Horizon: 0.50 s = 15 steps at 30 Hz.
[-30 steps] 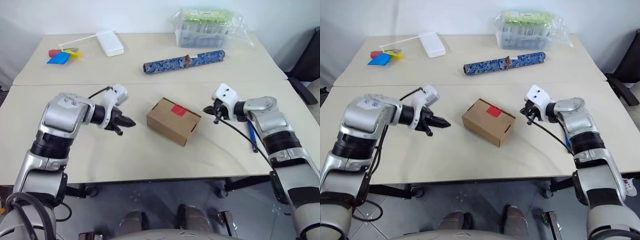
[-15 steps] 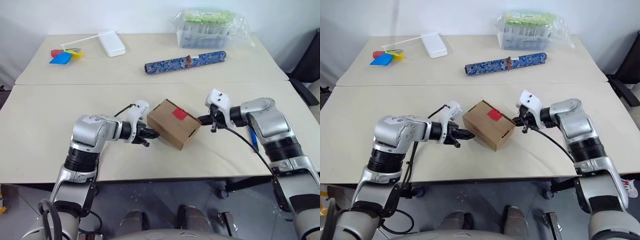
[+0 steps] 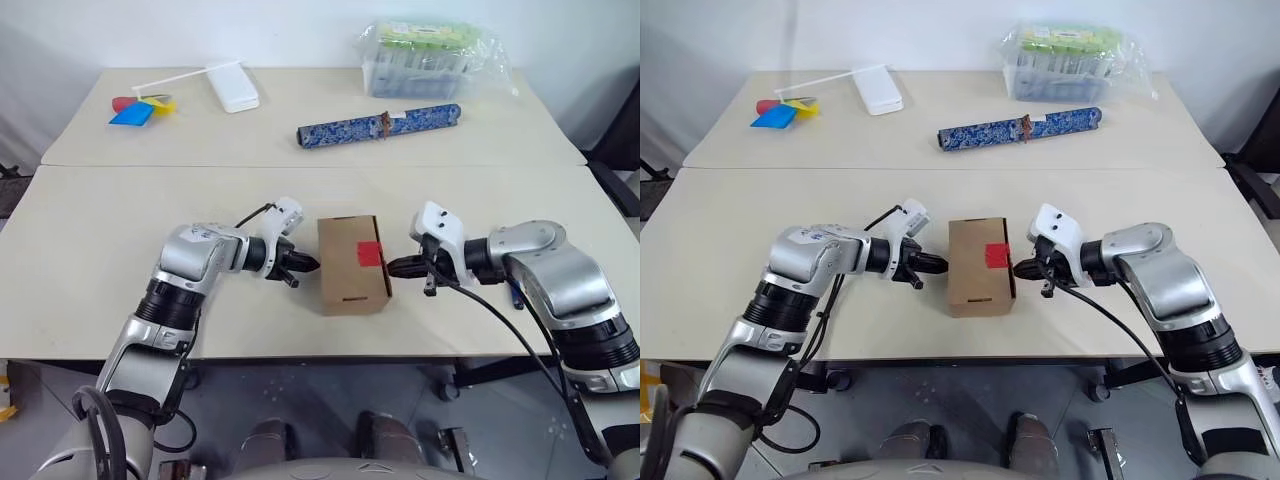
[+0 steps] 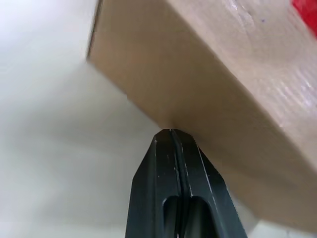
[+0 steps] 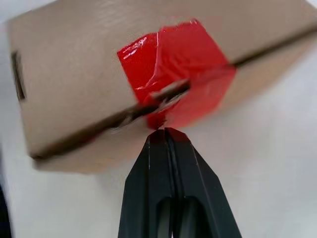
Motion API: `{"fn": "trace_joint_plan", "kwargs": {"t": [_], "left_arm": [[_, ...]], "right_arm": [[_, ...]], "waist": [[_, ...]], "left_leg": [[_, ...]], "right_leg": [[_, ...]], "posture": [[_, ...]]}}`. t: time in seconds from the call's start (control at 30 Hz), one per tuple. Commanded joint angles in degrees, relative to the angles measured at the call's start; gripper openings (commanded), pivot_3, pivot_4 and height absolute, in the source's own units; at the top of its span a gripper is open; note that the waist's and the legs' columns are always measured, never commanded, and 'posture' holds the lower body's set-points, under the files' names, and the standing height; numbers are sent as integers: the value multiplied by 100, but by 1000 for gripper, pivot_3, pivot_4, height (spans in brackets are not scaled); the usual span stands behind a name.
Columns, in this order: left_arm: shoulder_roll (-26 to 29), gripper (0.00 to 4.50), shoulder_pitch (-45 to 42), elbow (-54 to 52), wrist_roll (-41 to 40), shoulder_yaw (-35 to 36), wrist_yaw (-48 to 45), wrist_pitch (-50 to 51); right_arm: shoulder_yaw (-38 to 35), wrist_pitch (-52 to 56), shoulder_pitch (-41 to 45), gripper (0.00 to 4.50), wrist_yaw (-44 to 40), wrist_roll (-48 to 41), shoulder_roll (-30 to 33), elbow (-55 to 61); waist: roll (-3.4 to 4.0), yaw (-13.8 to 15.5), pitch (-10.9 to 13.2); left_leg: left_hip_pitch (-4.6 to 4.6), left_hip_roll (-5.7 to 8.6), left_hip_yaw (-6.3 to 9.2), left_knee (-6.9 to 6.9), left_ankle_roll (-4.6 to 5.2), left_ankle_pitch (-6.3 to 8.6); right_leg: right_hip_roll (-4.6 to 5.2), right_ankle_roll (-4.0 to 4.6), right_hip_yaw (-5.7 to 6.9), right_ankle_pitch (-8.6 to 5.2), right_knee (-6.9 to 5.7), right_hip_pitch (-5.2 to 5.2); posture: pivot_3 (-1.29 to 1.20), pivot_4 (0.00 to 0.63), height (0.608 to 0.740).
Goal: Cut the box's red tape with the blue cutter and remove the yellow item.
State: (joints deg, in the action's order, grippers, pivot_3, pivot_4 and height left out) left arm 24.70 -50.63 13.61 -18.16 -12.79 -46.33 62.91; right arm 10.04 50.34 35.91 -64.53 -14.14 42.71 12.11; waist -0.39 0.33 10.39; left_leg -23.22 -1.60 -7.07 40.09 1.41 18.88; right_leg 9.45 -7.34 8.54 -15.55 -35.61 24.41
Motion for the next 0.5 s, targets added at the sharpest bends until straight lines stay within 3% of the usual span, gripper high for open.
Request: {"fn": "trace_joint_plan", "kwargs": {"t": [0.03, 0.3, 0.5], "left_arm": [[-42, 0, -310, 397, 133, -142, -255, -511], [-82, 0, -549, 866, 312, -270, -531, -818], [-45, 0, -566, 728, 313, -278, -596, -695]], "right_arm": [[-283, 331, -156, 23, 283, -245, 106, 657], [-222, -49, -248, 23, 1018, 69, 22, 95], [-177, -326, 55, 23, 1107, 100, -102, -377]], "waist": [[0, 5, 0], [0, -5, 0], [0, -35, 0]], "left_leg": [[0, 0, 1, 1, 0, 0], [0, 1, -4, 0, 0, 0], [0, 1, -4, -1, 0, 0]], "right_leg": [[0, 0, 1, 0, -1, 0], [0, 0, 1, 0, 2, 0], [0, 0, 1, 0, 2, 0]], "posture": [[0, 150, 740], [0, 150, 740], [0, 150, 740]]}}
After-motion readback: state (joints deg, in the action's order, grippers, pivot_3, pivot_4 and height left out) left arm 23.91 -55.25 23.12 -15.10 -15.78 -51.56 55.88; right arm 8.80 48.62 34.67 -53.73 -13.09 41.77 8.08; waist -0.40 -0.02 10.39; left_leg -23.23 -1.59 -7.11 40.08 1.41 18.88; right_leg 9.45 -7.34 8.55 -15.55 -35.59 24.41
